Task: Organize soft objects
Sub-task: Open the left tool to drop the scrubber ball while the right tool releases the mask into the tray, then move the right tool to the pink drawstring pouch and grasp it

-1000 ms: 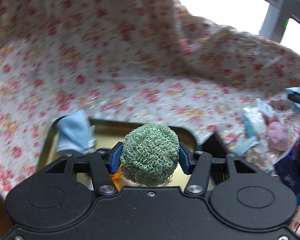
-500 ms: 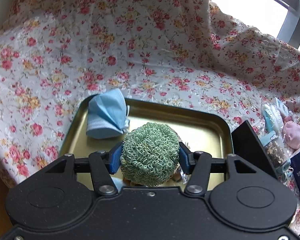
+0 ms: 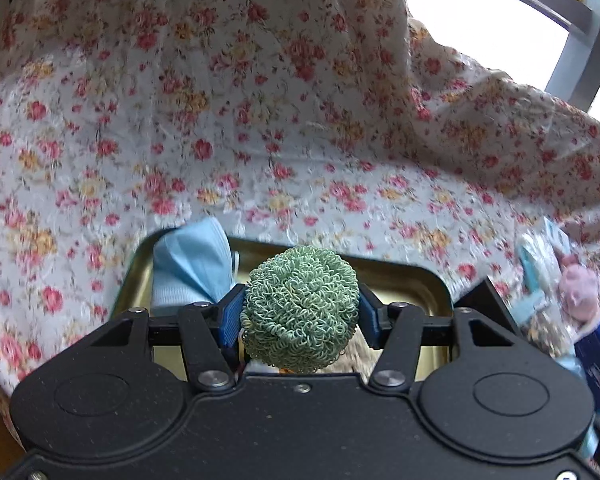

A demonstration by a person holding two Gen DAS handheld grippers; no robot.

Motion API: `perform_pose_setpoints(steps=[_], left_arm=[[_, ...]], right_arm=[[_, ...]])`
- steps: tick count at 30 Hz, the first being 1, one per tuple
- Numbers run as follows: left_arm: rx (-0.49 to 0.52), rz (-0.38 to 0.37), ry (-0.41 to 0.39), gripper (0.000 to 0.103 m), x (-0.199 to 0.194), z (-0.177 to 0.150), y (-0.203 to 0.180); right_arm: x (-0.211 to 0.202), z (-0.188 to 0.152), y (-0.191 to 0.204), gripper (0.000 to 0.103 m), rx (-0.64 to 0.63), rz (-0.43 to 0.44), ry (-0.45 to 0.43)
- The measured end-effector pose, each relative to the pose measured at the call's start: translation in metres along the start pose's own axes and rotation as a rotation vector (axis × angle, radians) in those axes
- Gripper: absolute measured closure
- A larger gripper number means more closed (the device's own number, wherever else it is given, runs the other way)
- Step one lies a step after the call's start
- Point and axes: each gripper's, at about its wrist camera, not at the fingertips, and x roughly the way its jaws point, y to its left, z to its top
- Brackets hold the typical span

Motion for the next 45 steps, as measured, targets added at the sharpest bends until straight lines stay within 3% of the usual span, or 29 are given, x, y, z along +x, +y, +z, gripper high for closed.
perform_pose_setpoints(steps=[3,5,6,9,18,26,35,45], left_arm=[[0.005,0.010,0.008,0.046,0.010,0.006,-0.001],[0.004,0.017,0.012,0.034,0.016,0.008,0.000],[0.003,0.019,0.011,0.033,0.018,0.008,0.000],[-0.005,0.027,0.021,0.025,0.022,0.006,0.000],[-0.009,0.034,0.045,0.025,0.022,-0.001,-0.001],[0.024,0.027,0.014,0.024,0.003,-0.010,-0.015],[0.124,-0.041,-0.029,0.023,-0.020,-0.015,-0.062],[0.251,-0.133,-0.018,0.021,-0.025,-0.027,-0.130]], right_arm=[[0.010,0.000,0.003,0.049,-0.006,0.007,0.012],[0.018,0.001,0.006,0.026,-0.014,0.012,0.014],[0.021,0.001,0.005,0.023,-0.015,0.007,0.007],[0.028,-0.001,0.004,0.023,-0.027,-0.018,0.011],[0.020,-0.013,-0.025,0.023,0.049,-0.042,0.034],[-0.003,-0.022,-0.062,0.023,0.182,-0.067,0.015],[-0.036,-0.026,-0.108,0.023,0.286,-0.143,-0.061],[-0.061,-0.030,-0.171,0.023,0.373,-0.262,-0.122]])
